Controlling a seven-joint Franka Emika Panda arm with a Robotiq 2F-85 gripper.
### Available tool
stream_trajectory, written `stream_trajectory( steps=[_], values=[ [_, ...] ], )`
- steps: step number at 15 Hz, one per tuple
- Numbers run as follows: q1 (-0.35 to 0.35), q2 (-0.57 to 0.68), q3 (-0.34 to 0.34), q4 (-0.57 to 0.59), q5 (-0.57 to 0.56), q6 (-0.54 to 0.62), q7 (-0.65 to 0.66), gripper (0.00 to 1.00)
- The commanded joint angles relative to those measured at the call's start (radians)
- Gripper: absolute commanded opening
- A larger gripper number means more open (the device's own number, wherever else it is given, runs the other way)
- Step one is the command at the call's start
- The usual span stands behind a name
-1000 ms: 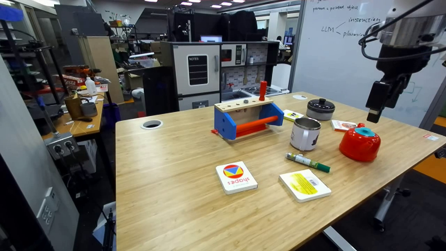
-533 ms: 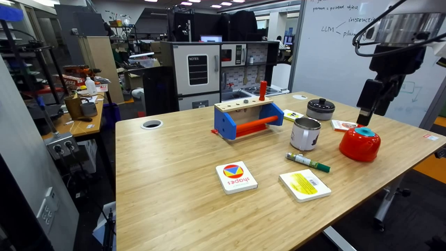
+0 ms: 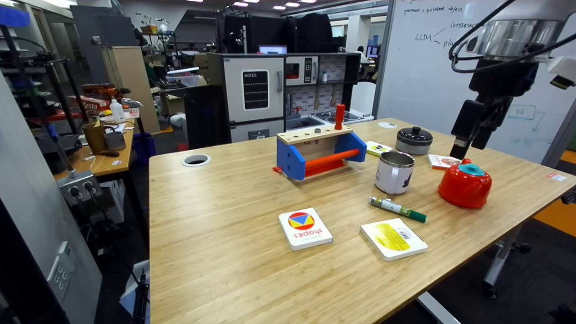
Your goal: Put the mug on the book
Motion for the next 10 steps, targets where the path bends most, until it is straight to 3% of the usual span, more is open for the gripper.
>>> stream_trajectory(
  steps=[1, 10],
  values=[
    [0.000, -0.067, -0.015, -0.051, -0.020, 0.052, -0.061, 1.00],
    [0.016, -0.202, -0.018, -0.192, -0.006, 0.145, -0.051, 1.00]
  ],
)
